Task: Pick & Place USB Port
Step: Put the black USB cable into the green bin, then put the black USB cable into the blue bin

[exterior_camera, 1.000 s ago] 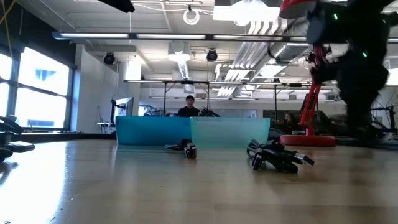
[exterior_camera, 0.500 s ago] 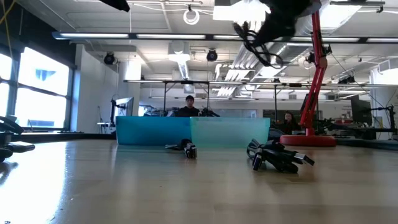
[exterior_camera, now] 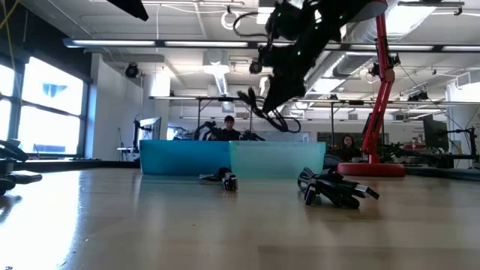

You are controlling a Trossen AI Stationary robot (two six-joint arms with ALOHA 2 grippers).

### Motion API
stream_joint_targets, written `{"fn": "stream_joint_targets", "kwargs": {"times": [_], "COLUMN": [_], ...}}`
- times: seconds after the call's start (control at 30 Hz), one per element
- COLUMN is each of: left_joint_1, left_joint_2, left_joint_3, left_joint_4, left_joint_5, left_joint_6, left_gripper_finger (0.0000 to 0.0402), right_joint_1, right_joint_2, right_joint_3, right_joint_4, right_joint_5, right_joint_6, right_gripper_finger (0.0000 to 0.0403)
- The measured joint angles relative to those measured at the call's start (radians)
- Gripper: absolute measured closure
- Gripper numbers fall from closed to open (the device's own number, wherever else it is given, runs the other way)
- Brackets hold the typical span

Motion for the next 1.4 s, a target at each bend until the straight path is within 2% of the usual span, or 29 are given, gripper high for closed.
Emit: {"fn": "stream_joint_targets", "kwargs": {"times": [0.13, 0.2, 0.47, 0.57, 0.67, 0.83, 0.97, 1.1, 1.23, 1.4], "left_joint_1": [0.0, 0.0, 0.0, 0.0, 0.0, 0.0, 0.0, 0.0, 0.0, 0.0], "left_joint_2": [0.0, 0.0, 0.0, 0.0, 0.0, 0.0, 0.0, 0.0, 0.0, 0.0], "left_joint_3": [0.0, -0.002, -0.065, -0.101, -0.128, -0.149, -0.155, -0.155, -0.155, -0.155], "left_joint_4": [-0.037, -0.045, -0.043, -0.032, -0.02, -0.017, 0.012, 0.059, 0.127, 0.189], "left_joint_5": [0.0, 0.0, -0.004, -0.004, -0.006, -0.007, -0.023, -0.038, -0.038, -0.024], "left_joint_6": [-0.008, -0.007, 0.02, 0.029, 0.037, 0.073, 0.091, 0.102, 0.101, 0.078], "left_gripper_finger": [0.0284, 0.0284, 0.0284, 0.0284, 0.0284, 0.0284, 0.0284, 0.0284, 0.0284, 0.0284], "right_joint_1": [-0.025, -0.033, -0.055, -0.058, -0.057, -0.024, 0.056, 0.175, 0.328, 0.575], "right_joint_2": [0.057, 0.07, 0.048, 0.009, -0.063, -0.228, -0.37, -0.48, -0.546, -0.552], "right_joint_3": [0.003, 0.004, 0.004, 0.004, 0.004, 0.004, 0.004, 0.004, 0.004, 0.004], "right_joint_4": [0.0, 0.001, 0.049, 0.034, -0.007, -0.218, -0.415, -0.54, -0.576, -0.535], "right_joint_5": [-0.032, -0.043, -0.026, -0.04, -0.098, -0.171, -0.214, -0.231, -0.219, -0.143], "right_joint_6": [0.009, 0.013, 0.071, 0.073, 0.072, 0.08, 0.15, 0.312, 0.465, 0.513], "right_gripper_finger": [0.0396, 0.0382, 0.0267, 0.0225, 0.0194, 0.0175, 0.0178, 0.018, 0.0179, 0.0182]}}
